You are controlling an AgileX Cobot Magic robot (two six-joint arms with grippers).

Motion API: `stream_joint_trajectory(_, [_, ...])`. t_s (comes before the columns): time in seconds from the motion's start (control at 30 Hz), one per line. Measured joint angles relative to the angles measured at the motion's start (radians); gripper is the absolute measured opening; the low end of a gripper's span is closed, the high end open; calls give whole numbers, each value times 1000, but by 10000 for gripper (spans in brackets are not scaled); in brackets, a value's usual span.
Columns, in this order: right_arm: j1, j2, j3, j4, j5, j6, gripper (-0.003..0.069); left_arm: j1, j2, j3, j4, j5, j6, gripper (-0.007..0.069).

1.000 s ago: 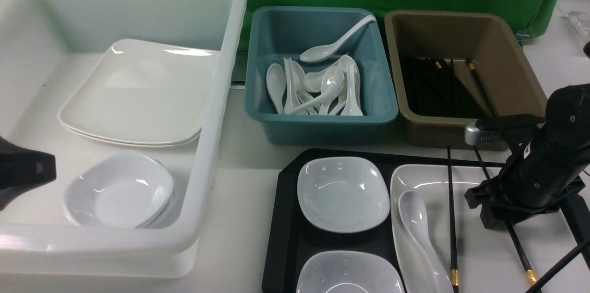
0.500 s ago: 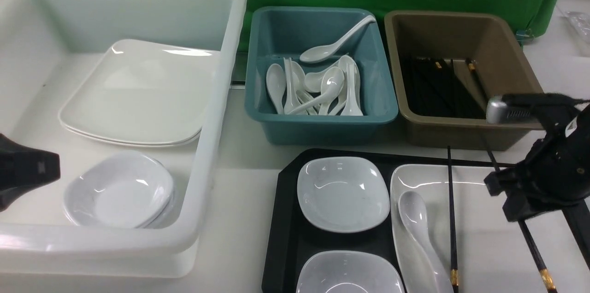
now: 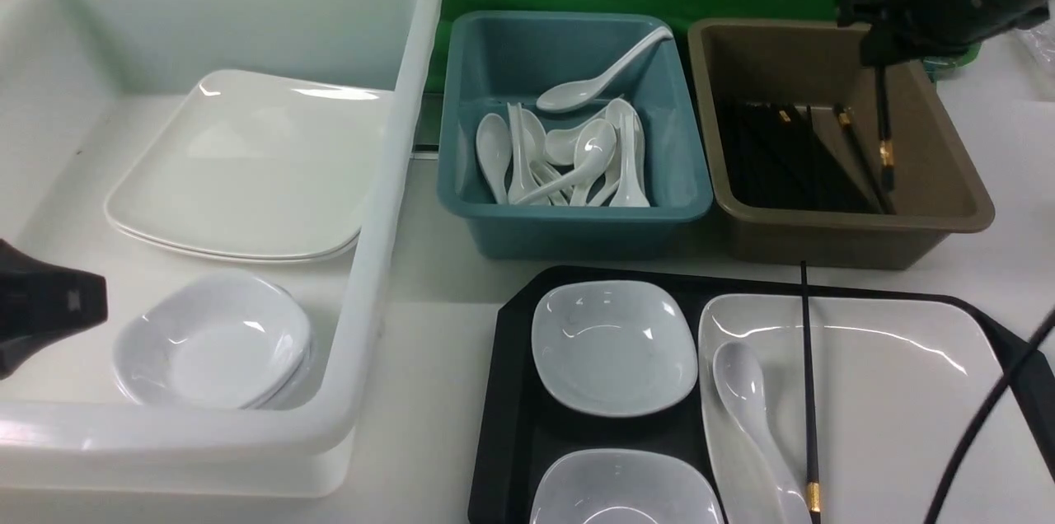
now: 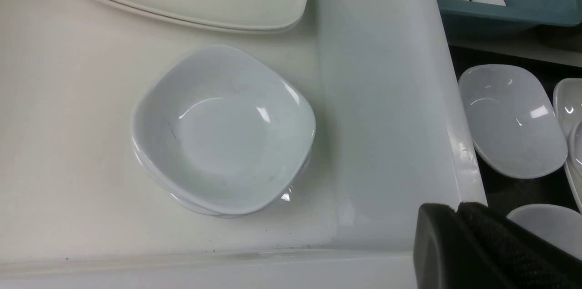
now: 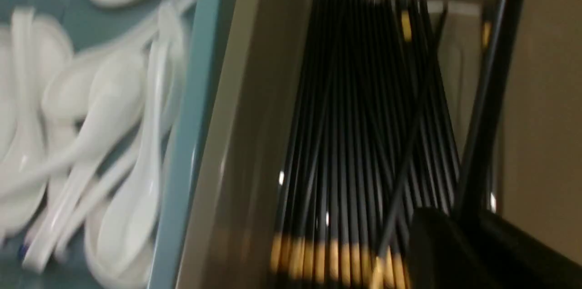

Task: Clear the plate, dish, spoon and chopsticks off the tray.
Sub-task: Use the right arm to put a chopstick into the small storage box on the right, then use the right arm to grab a chopstick from the plate

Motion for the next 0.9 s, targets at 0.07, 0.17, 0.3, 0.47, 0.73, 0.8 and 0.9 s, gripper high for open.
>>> stream_joint_trajectory(0.07, [0, 81, -60, 1, -24, 1, 76, 0, 0, 0, 0, 8, 0, 17])
stream_joint_trajectory(0.17, [0, 150, -88, 1, -74, 1, 110, 0, 0, 0, 3, 19, 0, 17])
stream_joint_trajectory(0.3, [0, 197, -93, 1, -82, 29, 271, 0, 0, 0, 20, 35, 0, 17])
stream_joint_trajectory(0.47, [0, 167, -105, 0, 126, 49, 430, 0, 0, 0, 25, 36, 0, 17])
stream_joint_trajectory(0.73, [44, -72, 51, -5, 443, -16, 57, 0, 0, 0, 26, 15, 1, 17])
stream_joint_trajectory(0.8, [75, -146, 161, -4, 442, -6, 53, 0, 0, 0, 26, 12, 1, 17])
stream_joint_trajectory(0.9, [119, -205, 321, -5, 407, 2, 95, 0, 0, 0, 22, 4, 1, 17])
